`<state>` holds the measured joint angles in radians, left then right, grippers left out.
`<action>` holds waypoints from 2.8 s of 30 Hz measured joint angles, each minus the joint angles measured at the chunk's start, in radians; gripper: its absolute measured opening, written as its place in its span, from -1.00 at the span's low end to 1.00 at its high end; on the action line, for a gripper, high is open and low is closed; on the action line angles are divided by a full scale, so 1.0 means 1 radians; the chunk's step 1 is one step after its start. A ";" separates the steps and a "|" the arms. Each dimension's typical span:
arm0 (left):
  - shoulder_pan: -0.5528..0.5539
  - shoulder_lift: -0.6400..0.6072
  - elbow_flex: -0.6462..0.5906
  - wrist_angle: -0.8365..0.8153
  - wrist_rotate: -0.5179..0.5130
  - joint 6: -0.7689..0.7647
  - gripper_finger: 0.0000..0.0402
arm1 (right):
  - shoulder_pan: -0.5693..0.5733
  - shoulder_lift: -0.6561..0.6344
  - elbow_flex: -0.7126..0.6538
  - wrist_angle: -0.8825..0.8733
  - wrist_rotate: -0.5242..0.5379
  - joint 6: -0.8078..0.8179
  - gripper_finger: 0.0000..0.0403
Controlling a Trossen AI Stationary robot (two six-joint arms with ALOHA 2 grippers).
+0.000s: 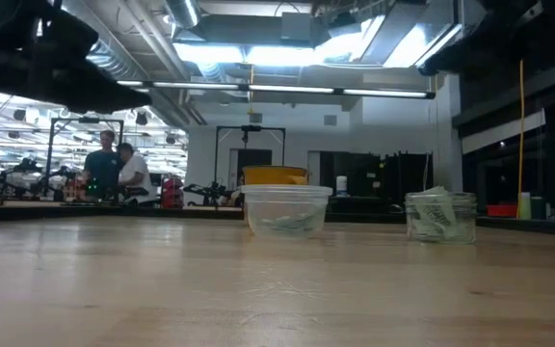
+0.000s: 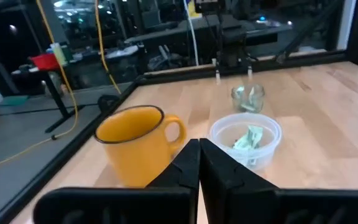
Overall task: Pick and place Stevia / Truvia into bins
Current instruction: Return to Home Position
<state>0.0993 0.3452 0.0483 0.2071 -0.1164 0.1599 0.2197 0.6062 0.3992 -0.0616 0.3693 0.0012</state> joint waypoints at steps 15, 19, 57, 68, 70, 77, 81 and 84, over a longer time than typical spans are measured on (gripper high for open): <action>0.115 -0.308 -0.020 -0.212 0.024 0.021 -0.99 | -0.092 -0.252 0.000 -0.109 -0.103 -0.058 -1.00; 0.158 -0.345 -0.037 -0.195 0.064 0.027 -0.99 | -0.092 -0.296 0.000 -0.145 -0.104 -0.057 -1.00; 0.309 -0.339 -0.040 -0.181 0.057 -0.069 -0.97 | -0.093 -0.605 -0.229 -0.114 -0.188 -0.047 -1.00; 0.309 -0.339 -0.040 -0.181 0.057 -0.069 -0.97 | -0.093 -0.605 -0.228 -0.032 -0.188 -0.084 -0.97; 0.309 -0.339 -0.040 -0.181 0.057 -0.069 -0.97 | -0.093 -0.604 -0.228 -0.034 -0.188 -0.085 -0.94; 0.309 -0.339 -0.040 -0.181 0.057 -0.069 -0.97 | -0.093 -0.603 -0.270 0.015 -0.188 -0.117 -0.96; 0.309 -0.339 -0.040 -0.181 0.058 -0.069 -0.97 | -0.093 -0.603 -0.357 0.139 -0.187 -0.160 -0.98; 0.309 -0.339 -0.040 -0.181 0.058 -0.069 -0.97 | -0.093 -0.603 -0.380 0.201 -0.188 -0.164 -0.95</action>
<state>0.4080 0.0063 0.0082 0.0257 -0.0589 0.0914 0.1264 0.0029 0.0196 0.1394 0.1818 -0.1623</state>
